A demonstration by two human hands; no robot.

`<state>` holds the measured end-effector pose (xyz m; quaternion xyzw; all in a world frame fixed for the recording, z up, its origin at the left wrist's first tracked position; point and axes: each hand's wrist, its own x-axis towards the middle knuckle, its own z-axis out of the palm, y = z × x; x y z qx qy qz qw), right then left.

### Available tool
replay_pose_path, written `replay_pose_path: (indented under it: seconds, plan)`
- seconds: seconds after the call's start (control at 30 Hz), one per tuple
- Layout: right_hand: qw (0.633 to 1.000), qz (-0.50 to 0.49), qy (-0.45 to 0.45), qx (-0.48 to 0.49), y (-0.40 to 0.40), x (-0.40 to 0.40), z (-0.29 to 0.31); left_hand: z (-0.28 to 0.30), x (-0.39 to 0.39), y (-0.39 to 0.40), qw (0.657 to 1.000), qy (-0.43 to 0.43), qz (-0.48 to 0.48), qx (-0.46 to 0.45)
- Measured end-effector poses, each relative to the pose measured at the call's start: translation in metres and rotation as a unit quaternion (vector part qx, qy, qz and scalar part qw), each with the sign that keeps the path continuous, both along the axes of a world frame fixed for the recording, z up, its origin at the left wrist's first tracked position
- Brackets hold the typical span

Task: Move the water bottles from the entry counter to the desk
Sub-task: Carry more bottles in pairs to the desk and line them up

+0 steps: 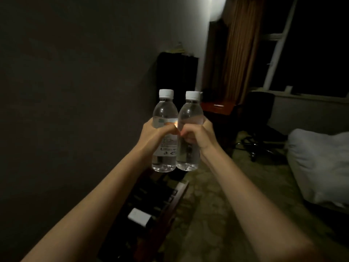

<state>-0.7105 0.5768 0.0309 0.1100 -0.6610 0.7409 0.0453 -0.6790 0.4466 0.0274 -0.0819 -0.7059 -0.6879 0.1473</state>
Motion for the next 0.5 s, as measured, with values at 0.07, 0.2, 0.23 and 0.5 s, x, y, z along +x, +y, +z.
replay_pose_path:
  seconds: [0.07, 0.2, 0.23, 0.5]
  plan:
    - [0.999, -0.039, -0.004, 0.008, 0.038, -0.027, 0.002, 0.002, -0.037, 0.037, 0.999, -0.001, -0.041, 0.003]
    - [0.992, -0.123, 0.001, 0.028, 0.107, -0.080, 0.013, 0.009, -0.112, 0.108, 0.996, 0.020, -0.090, 0.006]
    - [0.989, -0.144, 0.003, 0.032, 0.124, -0.092, 0.016, 0.011, -0.130, 0.124, 0.994, 0.024, -0.103, 0.007]
    - [0.971, -0.234, -0.013, 0.048, 0.238, -0.187, 0.031, 0.015, -0.256, 0.234, 0.979, 0.022, -0.202, 0.002]
